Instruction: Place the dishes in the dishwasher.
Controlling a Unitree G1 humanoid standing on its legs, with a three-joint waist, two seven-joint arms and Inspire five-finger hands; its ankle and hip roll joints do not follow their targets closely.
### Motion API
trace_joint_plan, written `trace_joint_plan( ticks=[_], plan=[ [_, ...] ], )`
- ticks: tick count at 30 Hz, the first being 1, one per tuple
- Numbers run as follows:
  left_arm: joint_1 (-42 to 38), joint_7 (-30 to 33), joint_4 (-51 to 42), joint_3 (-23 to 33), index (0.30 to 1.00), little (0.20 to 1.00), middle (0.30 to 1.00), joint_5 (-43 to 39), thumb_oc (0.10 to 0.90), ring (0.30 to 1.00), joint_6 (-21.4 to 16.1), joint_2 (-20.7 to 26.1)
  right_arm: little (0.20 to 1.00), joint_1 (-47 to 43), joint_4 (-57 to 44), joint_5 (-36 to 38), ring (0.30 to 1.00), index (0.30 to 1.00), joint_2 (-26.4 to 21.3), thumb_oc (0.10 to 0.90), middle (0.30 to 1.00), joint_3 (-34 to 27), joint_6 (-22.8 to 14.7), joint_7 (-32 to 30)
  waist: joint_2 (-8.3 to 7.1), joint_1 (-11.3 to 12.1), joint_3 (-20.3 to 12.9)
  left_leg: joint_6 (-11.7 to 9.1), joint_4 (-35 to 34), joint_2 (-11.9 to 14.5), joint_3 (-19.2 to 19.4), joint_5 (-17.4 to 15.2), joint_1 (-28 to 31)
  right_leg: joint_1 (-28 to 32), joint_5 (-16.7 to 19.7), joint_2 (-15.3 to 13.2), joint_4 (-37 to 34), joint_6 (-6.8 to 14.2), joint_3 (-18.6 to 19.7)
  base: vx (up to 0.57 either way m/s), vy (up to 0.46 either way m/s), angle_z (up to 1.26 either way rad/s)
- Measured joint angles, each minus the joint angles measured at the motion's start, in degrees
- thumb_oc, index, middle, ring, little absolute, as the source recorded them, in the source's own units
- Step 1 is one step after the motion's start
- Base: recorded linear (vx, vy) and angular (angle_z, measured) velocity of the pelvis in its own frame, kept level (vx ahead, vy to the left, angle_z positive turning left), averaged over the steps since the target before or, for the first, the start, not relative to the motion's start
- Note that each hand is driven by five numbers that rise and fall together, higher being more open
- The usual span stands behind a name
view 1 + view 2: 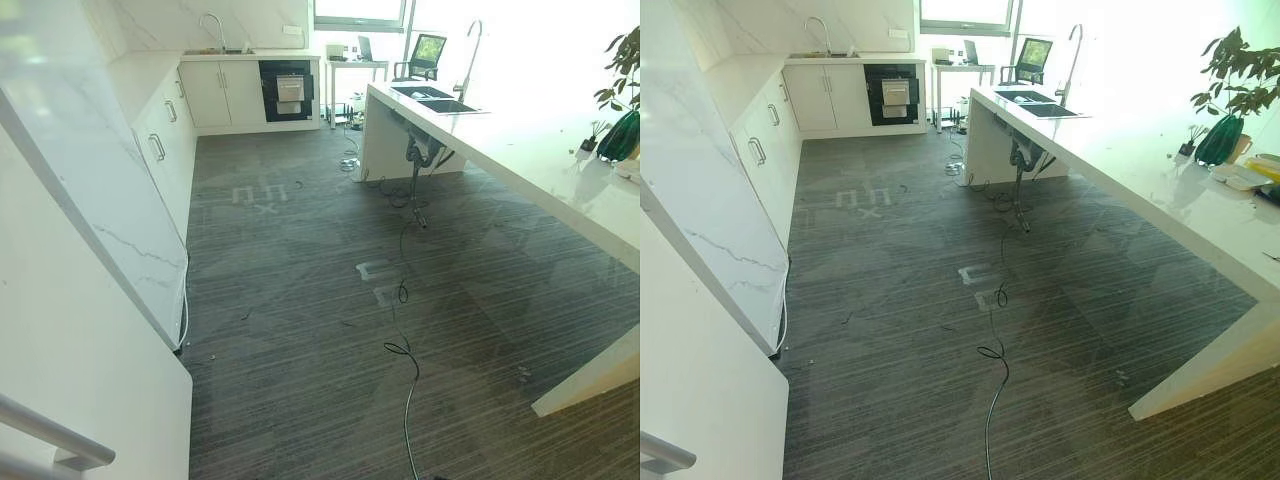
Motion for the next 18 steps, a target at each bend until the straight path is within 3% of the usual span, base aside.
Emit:
trace_joint_plan(
  ticks=[18],
  plan=[
    [-0.6,0.4,-0.3,0.5,0.9,0.9,0.9,0.0,0.8,0.9,0.0,0.2,0.9,-0.4,-0.4,0.0,0.9,0.9,0.4,0.8,0.9,0.0,-0.6,0.0,-0.16,-0.1,2.5,0.2,-0.2,-0.6,0.1,-0.3,0.6,0.6,-0.1,-0.6,0.0,0.2,-0.1,0.01,0.001,0.0]
  ],
)
